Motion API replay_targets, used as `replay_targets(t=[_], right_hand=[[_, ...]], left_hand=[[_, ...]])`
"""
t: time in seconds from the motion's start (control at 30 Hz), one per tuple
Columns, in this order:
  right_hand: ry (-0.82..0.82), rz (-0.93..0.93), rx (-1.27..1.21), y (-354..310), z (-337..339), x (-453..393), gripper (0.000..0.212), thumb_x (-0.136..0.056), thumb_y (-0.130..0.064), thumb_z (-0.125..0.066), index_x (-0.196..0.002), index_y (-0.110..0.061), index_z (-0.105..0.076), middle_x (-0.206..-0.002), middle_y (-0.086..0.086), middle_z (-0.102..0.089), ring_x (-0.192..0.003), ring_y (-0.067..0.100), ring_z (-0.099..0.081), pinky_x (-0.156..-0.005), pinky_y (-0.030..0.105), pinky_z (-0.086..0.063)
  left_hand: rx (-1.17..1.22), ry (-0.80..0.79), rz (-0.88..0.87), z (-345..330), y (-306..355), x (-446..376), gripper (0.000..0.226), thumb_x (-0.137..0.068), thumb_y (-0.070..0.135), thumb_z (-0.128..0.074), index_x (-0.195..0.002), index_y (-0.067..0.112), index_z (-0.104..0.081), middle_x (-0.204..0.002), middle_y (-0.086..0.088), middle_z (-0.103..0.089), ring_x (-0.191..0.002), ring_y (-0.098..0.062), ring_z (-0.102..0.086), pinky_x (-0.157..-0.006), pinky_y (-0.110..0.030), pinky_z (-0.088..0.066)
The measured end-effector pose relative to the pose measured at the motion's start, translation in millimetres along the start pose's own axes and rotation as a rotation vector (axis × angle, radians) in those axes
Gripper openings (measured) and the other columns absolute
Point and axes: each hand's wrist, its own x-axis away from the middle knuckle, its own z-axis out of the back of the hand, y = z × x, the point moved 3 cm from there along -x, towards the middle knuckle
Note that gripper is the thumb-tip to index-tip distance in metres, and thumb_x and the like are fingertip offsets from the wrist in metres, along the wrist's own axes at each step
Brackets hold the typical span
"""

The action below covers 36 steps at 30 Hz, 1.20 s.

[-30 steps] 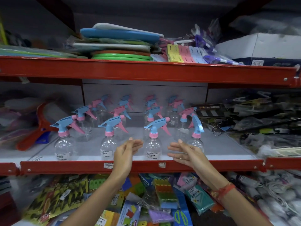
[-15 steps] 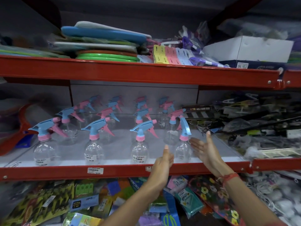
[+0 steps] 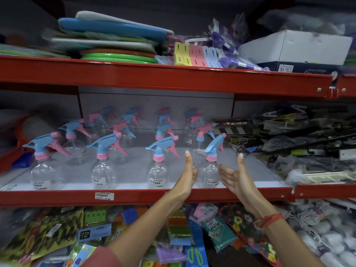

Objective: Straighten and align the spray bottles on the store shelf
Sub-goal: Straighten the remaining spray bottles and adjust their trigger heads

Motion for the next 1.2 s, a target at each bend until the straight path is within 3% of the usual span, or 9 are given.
replay_targets(t=[0.27, 0.33, 0.43, 0.57, 0.67, 0.83, 0.97, 1.07, 1.2], right_hand=[[0.033, 0.025, 0.075, 3, 4, 12, 0.102, -0.078, -0.078, -0.014, -0.141, -0.004, -0.044, -0.15, 0.012, -0.043, -0.138, 0.023, -0.042, -0.118, 0.038, -0.027], [0.149, 0.09, 0.172, 4, 4, 16, 0.103, -0.073, -0.084, -0.015, -0.138, -0.013, -0.052, -0.146, 0.007, -0.049, -0.134, 0.021, -0.047, -0.117, 0.042, -0.029], [0.41, 0.336, 0.207, 1, 1, 29, 0.08, -0.083, -0.077, -0.019, -0.113, -0.023, -0.069, -0.123, 0.004, -0.069, -0.116, 0.019, -0.061, -0.105, 0.045, -0.044], [0.535, 0.645, 0.299, -19, -21, 49, 0.04, -0.097, -0.05, -0.034, -0.098, -0.029, -0.068, -0.096, -0.01, -0.07, -0.093, 0.007, -0.065, -0.082, 0.03, -0.051], [0.535, 0.834, 0.4, -43, -43, 51, 0.029, -0.098, -0.034, -0.041, -0.104, -0.025, -0.067, -0.096, -0.013, -0.065, -0.091, 0.004, -0.061, -0.078, 0.018, -0.047], [0.557, 1.108, 0.428, -105, -85, 57, 0.023, -0.096, -0.016, -0.048, -0.102, -0.012, -0.069, -0.094, -0.007, -0.064, -0.087, 0.007, -0.057, -0.08, 0.019, -0.043], [0.55, 1.051, 0.26, -130, -98, 51, 0.025, -0.096, -0.024, -0.047, -0.1, -0.015, -0.07, -0.097, -0.007, -0.068, -0.093, 0.016, -0.064, -0.08, 0.029, -0.049], [0.595, 0.933, 0.162, -114, -86, 39, 0.028, -0.096, -0.03, -0.044, -0.099, -0.018, -0.069, -0.102, -0.004, -0.068, -0.097, 0.016, -0.063, -0.082, 0.028, -0.049], [0.786, 0.765, 0.107, -74, -53, 25, 0.029, -0.097, -0.026, -0.04, -0.107, -0.013, -0.065, -0.11, -0.003, -0.056, -0.106, 0.021, -0.055, -0.088, 0.032, -0.043]], left_hand=[[0.006, 0.012, -0.008, -3, -8, -9, 0.092, -0.081, 0.071, 0.004, -0.149, 0.013, -0.014, -0.158, -0.009, -0.02, -0.144, -0.018, -0.024, -0.12, -0.036, -0.011], [-0.003, 0.016, -0.002, -4, -11, -7, 0.094, -0.079, 0.074, 0.002, -0.149, 0.015, -0.015, -0.158, -0.007, -0.02, -0.144, -0.017, -0.023, -0.12, -0.039, -0.011], [-0.111, 0.042, -0.031, 0, -15, 2, 0.102, -0.07, 0.085, -0.007, -0.146, 0.021, -0.029, -0.155, 0.001, -0.03, -0.142, -0.015, -0.028, -0.119, -0.042, -0.015], [-0.213, 0.114, -0.273, 17, -12, 23, 0.075, -0.078, 0.076, -0.025, -0.13, 0.03, -0.054, -0.116, 0.004, -0.061, -0.11, -0.006, -0.055, -0.095, -0.021, -0.037], [-0.3, 0.259, -0.483, 41, 8, 41, 0.051, -0.088, 0.067, -0.028, -0.115, 0.04, -0.062, -0.088, 0.003, -0.059, -0.082, -0.011, -0.053, -0.078, -0.027, -0.041], [-0.454, 0.522, -0.795, 91, 77, 73, 0.034, -0.097, 0.033, -0.038, -0.112, 0.023, -0.067, -0.089, 0.019, -0.067, -0.084, 0.013, -0.061, -0.075, -0.008, -0.047], [-0.363, 0.418, -0.655, 101, 79, 59, 0.044, -0.092, 0.048, -0.036, -0.109, 0.023, -0.068, -0.104, 0.007, -0.072, -0.096, -0.01, -0.067, -0.088, -0.035, -0.054], [-0.332, 0.301, -0.505, 80, 52, 41, 0.044, -0.087, 0.062, -0.032, -0.088, 0.031, -0.064, -0.095, 0.004, -0.066, -0.093, -0.015, -0.064, -0.093, -0.043, -0.049], [-0.362, 0.215, -0.329, 45, 22, 29, 0.037, -0.092, 0.059, -0.025, -0.078, 0.03, -0.043, -0.079, 0.004, -0.047, -0.073, -0.012, -0.047, -0.07, -0.031, -0.037]])
